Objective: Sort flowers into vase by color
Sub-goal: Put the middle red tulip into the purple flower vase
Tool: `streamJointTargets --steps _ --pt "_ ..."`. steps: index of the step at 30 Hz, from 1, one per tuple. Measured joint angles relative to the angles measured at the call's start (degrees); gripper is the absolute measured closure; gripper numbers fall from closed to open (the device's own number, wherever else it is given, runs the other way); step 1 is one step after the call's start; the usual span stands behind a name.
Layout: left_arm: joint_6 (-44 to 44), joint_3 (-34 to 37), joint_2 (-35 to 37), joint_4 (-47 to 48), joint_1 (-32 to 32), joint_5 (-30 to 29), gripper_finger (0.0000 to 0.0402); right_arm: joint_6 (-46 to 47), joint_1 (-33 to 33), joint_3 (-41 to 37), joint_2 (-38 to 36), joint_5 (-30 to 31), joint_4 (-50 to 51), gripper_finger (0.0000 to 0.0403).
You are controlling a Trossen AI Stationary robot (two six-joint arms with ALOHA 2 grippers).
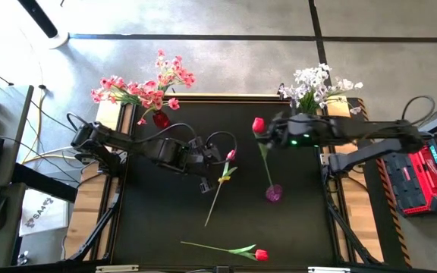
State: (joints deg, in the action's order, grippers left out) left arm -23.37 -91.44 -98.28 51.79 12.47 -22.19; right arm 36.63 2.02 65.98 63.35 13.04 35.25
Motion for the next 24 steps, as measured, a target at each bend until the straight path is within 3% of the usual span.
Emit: streamJointTargets --steps 8,24 --pt "2.89 0.0 -0.02 -5.85 -1.27 4.49 0.0252 -4.84 5.6 0.0 -9.64 5.7 1.94 0.0402" --pt "2.65 0.0 -0.02 -6.01 -1.25 5.13 0.0252 -17.7 9.03 0.0 -20.34 5.68 0.33 0.0403"
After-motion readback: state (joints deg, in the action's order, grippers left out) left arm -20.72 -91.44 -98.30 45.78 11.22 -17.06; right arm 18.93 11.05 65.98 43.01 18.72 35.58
